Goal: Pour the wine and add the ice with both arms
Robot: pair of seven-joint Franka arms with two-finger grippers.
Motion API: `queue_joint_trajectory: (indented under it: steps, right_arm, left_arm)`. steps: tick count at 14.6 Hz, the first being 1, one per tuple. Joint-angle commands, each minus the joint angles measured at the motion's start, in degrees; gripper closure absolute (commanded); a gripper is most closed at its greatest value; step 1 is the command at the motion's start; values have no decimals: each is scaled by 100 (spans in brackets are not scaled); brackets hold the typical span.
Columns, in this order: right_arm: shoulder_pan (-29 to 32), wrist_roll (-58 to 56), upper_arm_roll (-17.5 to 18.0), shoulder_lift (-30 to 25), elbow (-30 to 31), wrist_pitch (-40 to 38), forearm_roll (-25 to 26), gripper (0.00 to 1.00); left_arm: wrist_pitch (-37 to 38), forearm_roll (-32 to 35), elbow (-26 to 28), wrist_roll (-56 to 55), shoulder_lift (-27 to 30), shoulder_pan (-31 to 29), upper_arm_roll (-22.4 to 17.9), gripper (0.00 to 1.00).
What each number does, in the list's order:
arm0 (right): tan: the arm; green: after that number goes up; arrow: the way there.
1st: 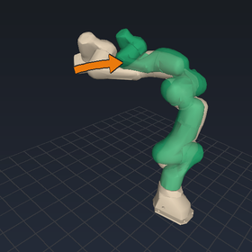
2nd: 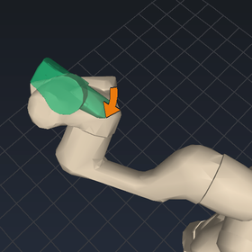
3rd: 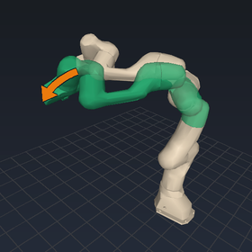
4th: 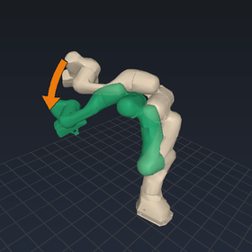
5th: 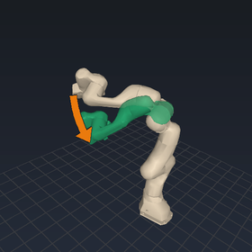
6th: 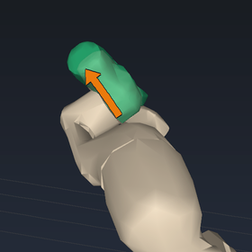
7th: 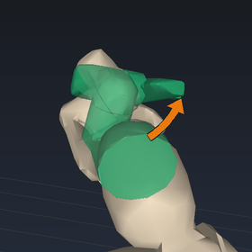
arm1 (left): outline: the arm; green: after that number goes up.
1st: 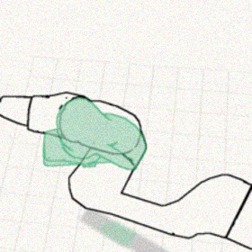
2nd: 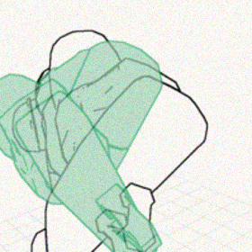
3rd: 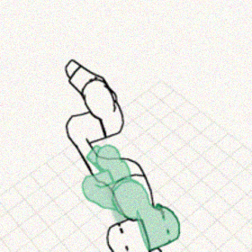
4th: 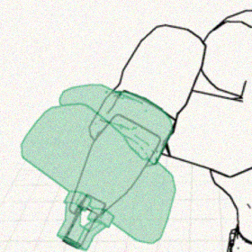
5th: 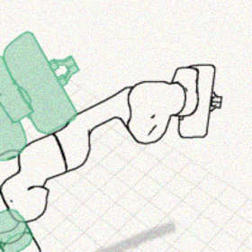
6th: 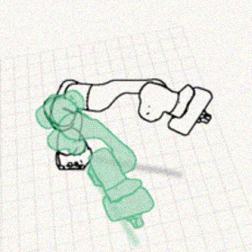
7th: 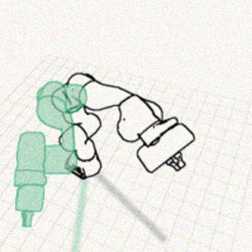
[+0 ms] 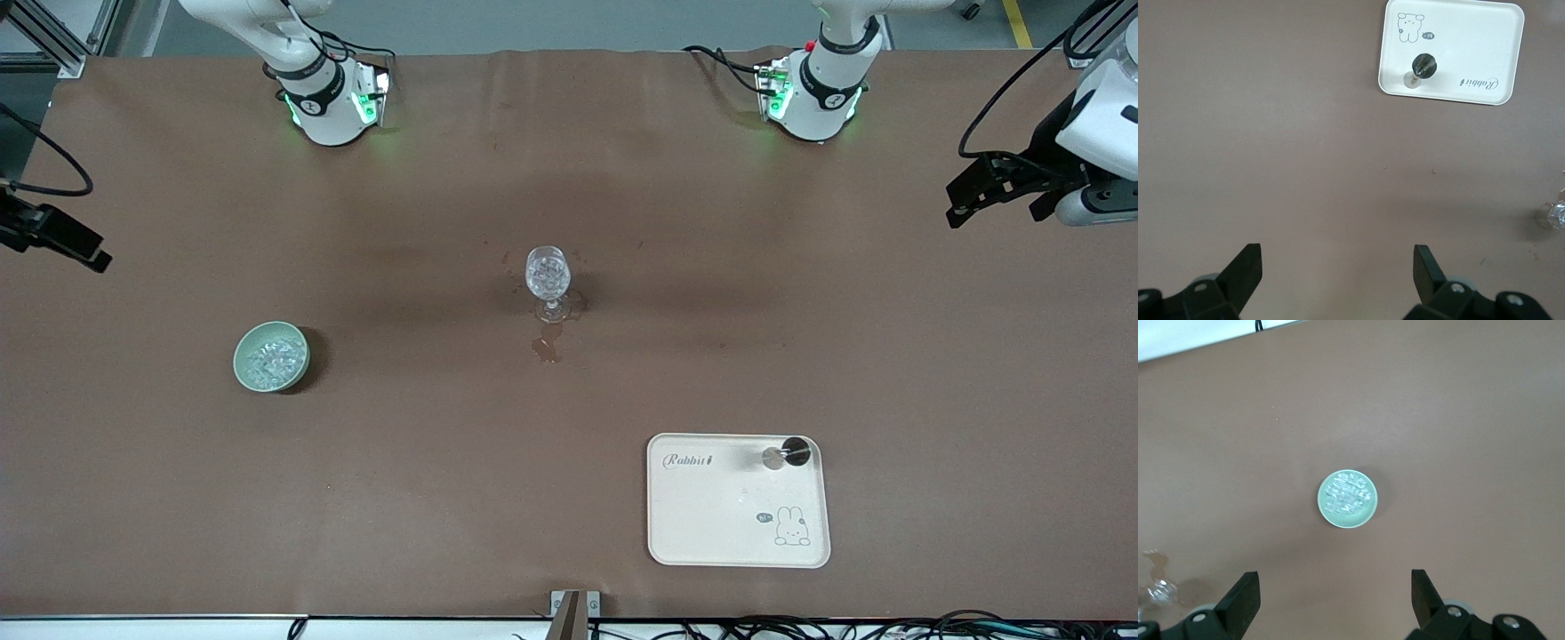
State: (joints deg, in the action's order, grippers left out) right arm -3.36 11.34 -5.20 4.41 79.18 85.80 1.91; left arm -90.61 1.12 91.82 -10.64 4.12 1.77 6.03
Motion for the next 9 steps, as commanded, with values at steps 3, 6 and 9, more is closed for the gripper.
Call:
queue_joint_trajectory:
  steps: [3, 6, 9]
  right_arm:
    - [116, -659, -157, -178, 212, -37, -288, 0]
    - [265, -641, -34, -178, 203, -45, -279, 0]
    - [574, -650, 336, -178, 203, -63, -279, 0]
  left_arm:
    - [0, -33, 56, 71, 63, 34, 214, 0]
    - [0, 11, -23, 62, 36, 34, 223, 0]
    - [0, 11, -23, 175, 36, -27, 214, 0]
